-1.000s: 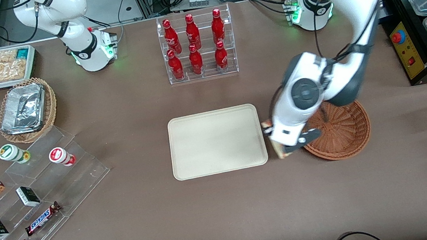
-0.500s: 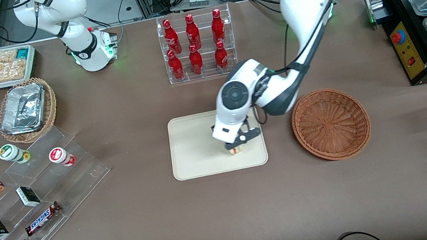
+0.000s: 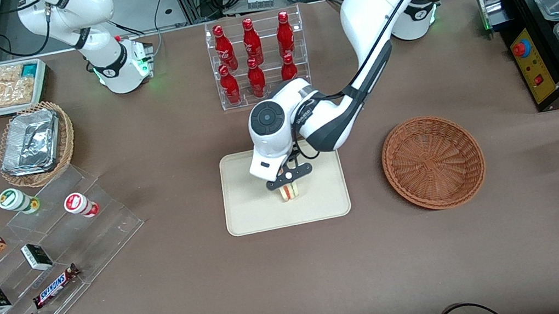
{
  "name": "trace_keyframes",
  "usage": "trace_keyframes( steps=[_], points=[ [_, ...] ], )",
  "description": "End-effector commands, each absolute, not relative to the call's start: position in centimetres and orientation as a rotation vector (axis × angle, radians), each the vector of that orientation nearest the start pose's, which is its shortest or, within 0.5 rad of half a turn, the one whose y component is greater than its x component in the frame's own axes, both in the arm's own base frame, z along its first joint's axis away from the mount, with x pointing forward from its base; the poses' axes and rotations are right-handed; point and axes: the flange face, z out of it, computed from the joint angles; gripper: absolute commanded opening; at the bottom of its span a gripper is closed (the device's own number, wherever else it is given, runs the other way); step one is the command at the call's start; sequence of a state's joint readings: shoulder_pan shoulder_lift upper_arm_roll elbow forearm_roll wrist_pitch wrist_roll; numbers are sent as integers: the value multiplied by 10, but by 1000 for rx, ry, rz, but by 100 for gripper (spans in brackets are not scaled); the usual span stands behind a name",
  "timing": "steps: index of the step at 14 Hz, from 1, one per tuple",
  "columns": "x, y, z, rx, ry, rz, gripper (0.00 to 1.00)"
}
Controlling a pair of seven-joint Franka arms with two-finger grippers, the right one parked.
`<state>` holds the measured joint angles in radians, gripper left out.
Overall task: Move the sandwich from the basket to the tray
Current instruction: 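Lower the sandwich onto the tray and open the left gripper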
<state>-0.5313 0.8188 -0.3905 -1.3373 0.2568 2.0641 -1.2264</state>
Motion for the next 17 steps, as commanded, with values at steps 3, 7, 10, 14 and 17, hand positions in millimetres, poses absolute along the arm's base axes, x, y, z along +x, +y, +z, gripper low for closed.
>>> trace_keyframes(
  steps=[3, 7, 10, 14, 17],
  points=[
    [514, -535, 255, -3071, -461, 43, 0],
    [511, -537, 250, -3070, -448, 43, 100],
    [512, -536, 256, -3073, -453, 38, 100],
    [520, -529, 297, -3088, -478, -4, 100],
    [529, -514, 343, -3088, -502, -41, 100]
  ],
)
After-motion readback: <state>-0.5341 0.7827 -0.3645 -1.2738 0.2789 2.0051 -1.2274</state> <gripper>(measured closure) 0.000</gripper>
